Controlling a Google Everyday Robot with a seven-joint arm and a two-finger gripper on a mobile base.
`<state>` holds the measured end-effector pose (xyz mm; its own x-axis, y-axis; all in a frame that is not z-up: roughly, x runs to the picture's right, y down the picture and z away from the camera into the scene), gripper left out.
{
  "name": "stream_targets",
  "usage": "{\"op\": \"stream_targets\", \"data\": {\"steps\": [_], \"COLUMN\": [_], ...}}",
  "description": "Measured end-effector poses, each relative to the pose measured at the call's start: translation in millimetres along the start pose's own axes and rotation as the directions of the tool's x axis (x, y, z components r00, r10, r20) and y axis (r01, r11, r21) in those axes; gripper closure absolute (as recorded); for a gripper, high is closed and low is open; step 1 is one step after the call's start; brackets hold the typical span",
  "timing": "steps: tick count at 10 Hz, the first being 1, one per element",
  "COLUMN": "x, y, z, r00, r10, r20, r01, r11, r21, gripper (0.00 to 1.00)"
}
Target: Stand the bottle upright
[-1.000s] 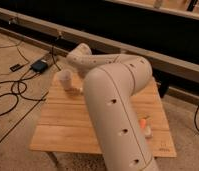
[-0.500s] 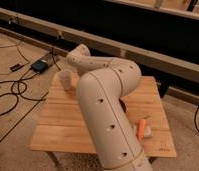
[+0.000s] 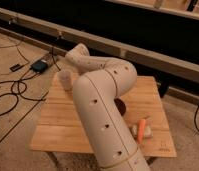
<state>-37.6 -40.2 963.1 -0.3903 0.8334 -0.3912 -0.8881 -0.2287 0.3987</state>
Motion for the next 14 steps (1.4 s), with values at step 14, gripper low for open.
{"op": "stream_targets", "data": {"steps": [14], "x": [16], "y": [1], "z": [13], "r00": [0.999], "r10": [0.007], "r20": [-0.038], "r01": [-0.004], "r11": [0.998], "r21": [0.063], "gripper": [0.35]}}
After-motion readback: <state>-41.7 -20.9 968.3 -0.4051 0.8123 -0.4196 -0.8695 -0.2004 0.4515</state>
